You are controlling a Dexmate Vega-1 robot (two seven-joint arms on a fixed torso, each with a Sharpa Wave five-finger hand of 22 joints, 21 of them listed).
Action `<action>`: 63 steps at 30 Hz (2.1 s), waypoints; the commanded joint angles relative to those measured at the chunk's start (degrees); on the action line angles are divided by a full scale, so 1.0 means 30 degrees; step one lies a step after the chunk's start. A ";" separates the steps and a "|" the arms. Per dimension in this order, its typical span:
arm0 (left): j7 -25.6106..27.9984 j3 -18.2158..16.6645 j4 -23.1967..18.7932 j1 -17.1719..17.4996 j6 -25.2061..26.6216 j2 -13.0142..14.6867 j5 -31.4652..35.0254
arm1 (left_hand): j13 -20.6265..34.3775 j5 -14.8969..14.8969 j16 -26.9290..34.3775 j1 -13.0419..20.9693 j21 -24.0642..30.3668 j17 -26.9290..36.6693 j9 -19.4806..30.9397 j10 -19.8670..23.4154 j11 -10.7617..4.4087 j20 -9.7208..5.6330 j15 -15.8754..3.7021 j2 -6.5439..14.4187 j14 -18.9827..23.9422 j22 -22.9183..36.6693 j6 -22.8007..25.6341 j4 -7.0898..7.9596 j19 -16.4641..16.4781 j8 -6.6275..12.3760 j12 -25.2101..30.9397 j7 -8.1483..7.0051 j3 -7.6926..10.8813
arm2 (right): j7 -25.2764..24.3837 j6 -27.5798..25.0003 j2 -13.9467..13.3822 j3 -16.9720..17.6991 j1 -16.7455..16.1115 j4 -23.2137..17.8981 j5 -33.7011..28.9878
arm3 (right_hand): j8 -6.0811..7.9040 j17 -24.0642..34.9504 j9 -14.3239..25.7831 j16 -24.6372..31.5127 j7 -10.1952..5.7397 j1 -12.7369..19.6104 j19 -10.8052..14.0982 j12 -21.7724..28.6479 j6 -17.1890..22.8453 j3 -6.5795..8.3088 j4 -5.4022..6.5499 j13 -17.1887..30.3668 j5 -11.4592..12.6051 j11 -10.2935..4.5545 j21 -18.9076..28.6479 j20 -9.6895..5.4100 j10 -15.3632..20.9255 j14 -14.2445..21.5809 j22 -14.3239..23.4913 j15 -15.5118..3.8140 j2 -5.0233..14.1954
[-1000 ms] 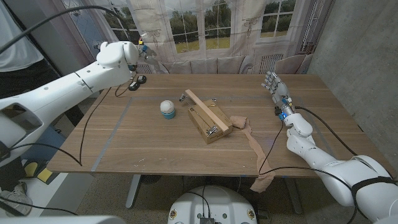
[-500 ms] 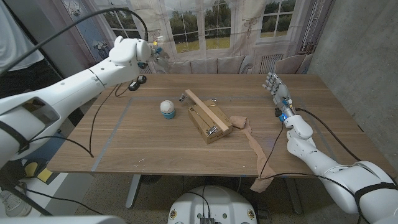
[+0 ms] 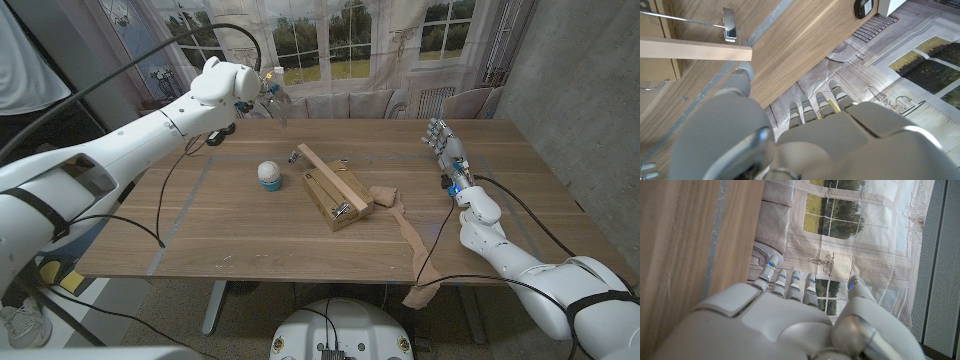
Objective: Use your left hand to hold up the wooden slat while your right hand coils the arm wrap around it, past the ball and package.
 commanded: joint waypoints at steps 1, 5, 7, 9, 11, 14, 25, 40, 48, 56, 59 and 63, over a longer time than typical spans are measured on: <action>-0.0258 -0.0069 0.0815 0.0101 -0.2254 -0.1068 0.0352 | 0.0061 0.0279 0.0017 0.0097 -0.0043 0.0053 0.0061 0.0063 -0.0072 0.0140 -0.0148 -0.0283 0.0085 0.0026 -0.0139 -0.0027 0.0112 -0.0003 -0.0014 -0.0018 -0.0172 | 0.0425 0.0326 0.0279 0.0113 0.0277 0.0821 0.0196 | 0.0018 0.0056 0.0022 -0.0011 0.0047 -0.0088 0.0067 -0.0044 0.0145 -0.0051 0.0061 0.0073 -0.0074 0.0009 -0.0039 0.0077 0.0164 0.0148 0.0090 0.0074 0.0010; -0.0445 0.0001 0.0889 0.0093 -0.2678 -0.1298 0.0475 | 0.0067 0.0403 0.0054 0.0225 -0.0069 0.0052 0.0067 0.0199 -0.0048 0.0188 -0.0240 -0.0354 0.0198 0.0029 -0.0120 0.0005 0.0163 0.0002 0.0021 0.0011 -0.0273 | 0.0491 0.0355 0.0327 0.0179 0.0244 0.0918 0.0285 | 0.0015 0.0061 0.0022 -0.0011 0.0062 -0.0114 0.0093 -0.0051 0.0163 -0.0068 0.0075 0.0075 -0.0073 0.0021 -0.0062 0.0071 0.0177 0.0169 0.0091 0.0091 0.0032; -0.0552 0.0013 0.0958 0.0087 -0.2867 -0.1399 0.0483 | 0.0069 0.0458 0.0065 0.0283 -0.0063 0.0051 0.0070 0.0304 -0.0059 0.0200 -0.0241 -0.0381 0.0239 0.0031 -0.0105 0.0016 0.0227 0.0007 0.0055 0.0010 -0.0313 | 0.0508 0.0365 0.0325 0.0196 0.0209 0.0903 0.0303 | 0.0010 0.0062 0.0022 -0.0016 0.0061 -0.0127 0.0091 -0.0055 0.0165 -0.0078 0.0080 0.0076 -0.0073 0.0001 -0.0081 0.0077 0.0185 0.0168 0.0091 0.0098 0.0040; -0.0668 0.0053 0.0999 0.0076 -0.3014 -0.1491 0.0549 | 0.0070 0.0493 0.0065 0.0323 -0.0064 0.0051 0.0072 0.0297 -0.0042 0.0233 -0.0206 -0.0393 0.0247 0.0032 -0.0080 0.0020 0.0253 0.0017 0.0047 0.0055 -0.0335 | 0.0443 0.0397 0.0321 0.0212 0.0159 0.0857 0.0296 | 0.0007 0.0065 0.0022 -0.0017 0.0077 -0.0140 0.0108 -0.0060 0.0170 -0.0089 0.0087 0.0077 -0.0072 0.0013 -0.0093 0.0068 0.0189 0.0174 0.0092 0.0100 0.0050; -0.0769 0.0096 0.1049 0.0076 -0.3155 -0.1591 0.0597 | 0.0074 0.0570 0.0075 0.0419 -0.0076 0.0050 0.0077 0.0351 -0.0106 0.0250 -0.0230 -0.0412 0.0292 0.0033 -0.0026 0.0026 0.0286 0.0038 0.0057 0.0092 -0.0376 | 0.0463 0.0380 0.0309 0.0228 0.0121 0.0812 0.0322 | 0.0000 0.0066 0.0023 -0.0019 0.0067 -0.0150 0.0112 -0.0064 0.0164 -0.0096 0.0090 0.0078 -0.0071 0.0023 -0.0106 0.0068 0.0191 0.0179 0.0092 0.0107 0.0057; -0.0843 0.0163 0.1142 0.0103 -0.3422 -0.1743 0.0612 | 0.0078 0.0664 0.0073 0.0548 -0.0097 0.0049 0.0084 0.0408 -0.0105 0.0329 -0.0258 -0.0406 0.0310 0.0035 0.0116 0.0032 0.0305 0.0093 0.0068 0.0070 -0.0410 | 0.0412 0.0354 0.0289 0.0233 0.0060 0.0735 0.0317 | -0.0002 0.0067 0.0023 -0.0028 0.0079 -0.0165 0.0109 -0.0070 0.0174 -0.0109 0.0097 0.0079 -0.0071 0.0015 -0.0128 0.0077 0.0197 0.0170 0.0093 0.0096 0.0066; -0.1098 0.0461 0.1326 0.0147 -0.4402 -0.2107 0.0764 | 0.0096 0.0974 0.0019 0.0934 -0.0300 0.0054 0.0110 0.0311 -0.0081 0.0739 0.0050 -0.0416 0.0235 0.0046 0.0099 0.0092 0.0057 0.0066 -0.0013 -0.0115 -0.0592 | 0.0317 0.0315 0.0275 0.0252 -0.0016 0.0690 0.0317 | -0.0019 0.0071 0.0023 -0.0044 0.0061 -0.0208 0.0144 -0.0093 0.0190 -0.0148 0.0112 0.0082 -0.0066 0.0058 -0.0196 0.0076 0.0211 0.0188 0.0095 0.0097 0.0104; -0.1374 0.0817 0.1603 0.0325 -0.5090 -0.2296 0.1456 | 0.0152 0.1608 -0.0002 0.2222 -0.0360 0.0075 0.0157 0.0348 -0.0741 0.0919 0.0070 -0.0065 0.0127 0.0049 -0.0265 0.0033 0.0438 -0.0035 -0.0059 -0.0358 -0.0650 | 0.0451 0.0233 0.0429 0.0247 0.0281 0.1161 0.0335 | -0.0043 0.0078 0.0024 -0.0054 0.0065 -0.0273 0.0190 -0.0127 0.0213 -0.0204 0.0139 0.0088 -0.0061 0.0066 -0.0306 0.0082 0.0232 0.0249 0.0099 0.0113 0.0179; -0.1286 0.0914 0.1999 0.0425 -0.5388 -0.2450 0.1609 | 0.0177 0.1820 -0.0014 0.2698 -0.0403 0.0071 0.0176 0.0395 -0.0687 0.0861 0.0027 0.0042 0.0088 0.0047 -0.0182 0.0015 0.0505 0.0025 -0.0051 -0.0451 -0.0658 | 0.0484 0.0259 0.0551 0.0225 0.0466 0.1450 0.0297 | -0.0049 0.0081 0.0025 -0.0070 0.0090 -0.0317 0.0199 -0.0132 0.0239 -0.0243 0.0154 0.0090 -0.0059 0.0090 -0.0375 0.0084 0.0278 0.0261 0.0102 0.0108 0.0208; -0.0983 0.1130 0.2560 0.0469 -0.5833 -0.2588 0.1806 | 0.0202 0.2000 -0.0004 0.3092 -0.0425 0.0064 0.0203 0.0523 -0.0803 0.0815 -0.0092 0.0168 0.0107 0.0048 0.0009 0.0058 0.0634 0.0109 -0.0011 -0.0497 -0.0707 | 0.0313 0.0237 0.0591 0.0180 0.0513 0.1480 0.0202 | -0.0051 0.0081 0.0025 -0.0086 0.0108 -0.0344 0.0209 -0.0141 0.0273 -0.0274 0.0160 0.0092 -0.0055 0.0102 -0.0437 0.0087 0.0310 0.0274 0.0104 0.0109 0.0234; -0.0954 0.1165 0.2921 0.0441 -0.5971 -0.2722 0.1655 | 0.0211 0.2067 -0.0006 0.3257 -0.0425 0.0063 0.0211 0.0575 -0.0856 0.0798 -0.0141 0.0273 0.0100 0.0049 0.0016 0.0073 0.0694 0.0114 0.0005 -0.0471 -0.0693 | 0.0224 0.0193 0.0608 0.0157 0.0547 0.1503 0.0161 | -0.0049 0.0079 0.0025 -0.0094 0.0120 -0.0345 0.0217 -0.0149 0.0291 -0.0281 0.0157 0.0093 -0.0051 0.0105 -0.0459 0.0088 0.0311 0.0277 0.0105 0.0112 0.0248; -0.0880 0.1287 0.3320 0.0332 -0.6190 -0.2835 0.1614 | 0.0218 0.2143 0.0001 0.3454 -0.0426 0.0060 0.0221 0.0601 -0.0887 0.0750 -0.0214 0.0394 0.0116 0.0050 0.0054 0.0092 0.0767 0.0132 0.0008 -0.0452 -0.0682 | 0.0171 0.0166 0.0674 0.0123 0.0731 0.1752 0.0101 | -0.0053 0.0076 0.0025 -0.0105 0.0114 -0.0349 0.0223 -0.0156 0.0301 -0.0294 0.0153 0.0094 -0.0048 0.0114 -0.0492 0.0098 0.0321 0.0282 0.0106 0.0125 0.0260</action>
